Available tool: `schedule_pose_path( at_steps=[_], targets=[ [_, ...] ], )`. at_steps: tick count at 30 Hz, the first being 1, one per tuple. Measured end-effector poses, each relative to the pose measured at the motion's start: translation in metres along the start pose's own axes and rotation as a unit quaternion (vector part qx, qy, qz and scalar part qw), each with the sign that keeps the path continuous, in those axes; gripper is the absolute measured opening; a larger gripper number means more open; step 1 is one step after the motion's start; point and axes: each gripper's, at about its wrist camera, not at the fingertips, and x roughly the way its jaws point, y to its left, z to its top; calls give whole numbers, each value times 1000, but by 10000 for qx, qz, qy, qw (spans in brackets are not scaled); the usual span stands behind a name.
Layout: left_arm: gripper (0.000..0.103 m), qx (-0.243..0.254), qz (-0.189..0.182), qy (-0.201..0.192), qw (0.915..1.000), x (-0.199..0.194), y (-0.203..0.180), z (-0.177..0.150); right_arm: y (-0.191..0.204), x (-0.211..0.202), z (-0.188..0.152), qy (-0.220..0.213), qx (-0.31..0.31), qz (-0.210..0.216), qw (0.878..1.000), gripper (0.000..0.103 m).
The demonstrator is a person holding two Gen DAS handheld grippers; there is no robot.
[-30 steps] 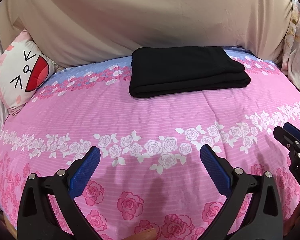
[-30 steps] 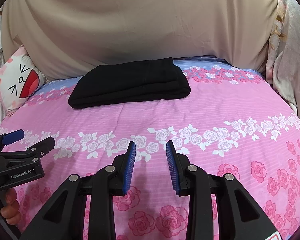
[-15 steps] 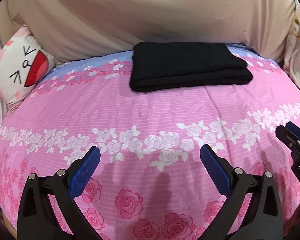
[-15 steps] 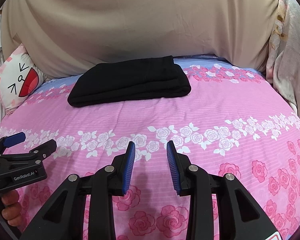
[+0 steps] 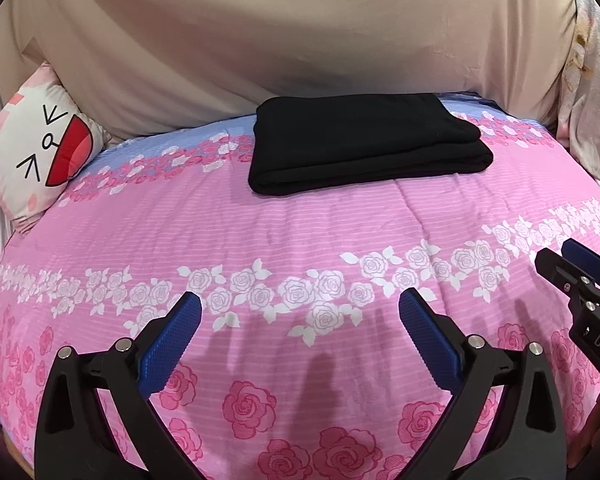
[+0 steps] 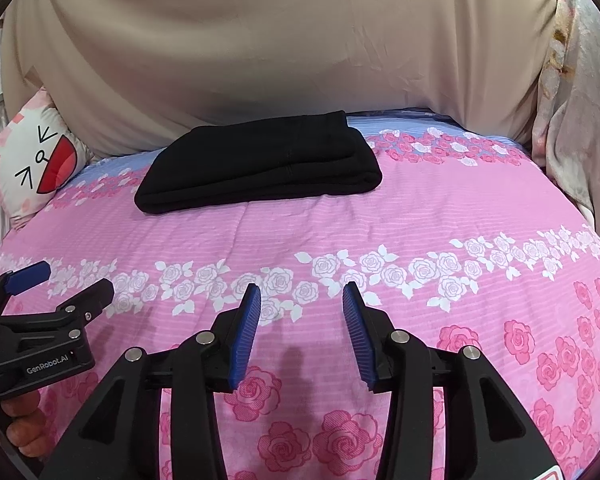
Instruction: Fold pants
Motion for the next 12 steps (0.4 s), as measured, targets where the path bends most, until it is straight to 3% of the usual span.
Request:
schedule_pose_path(
  at_steps=[6,9,12],
  targets=[
    [97,112,130,31,9998,0,-2,0,-1,1,0,7,-3,9,10000,44],
    [97,-16,-111,198,9997,4,3,0,-2,-1,0,-12,37,-19,10000,51],
    [97,-123,-180,308,9993,7,7,-1,-2,-2,-1,-4,53,-35,10000,51]
  ],
)
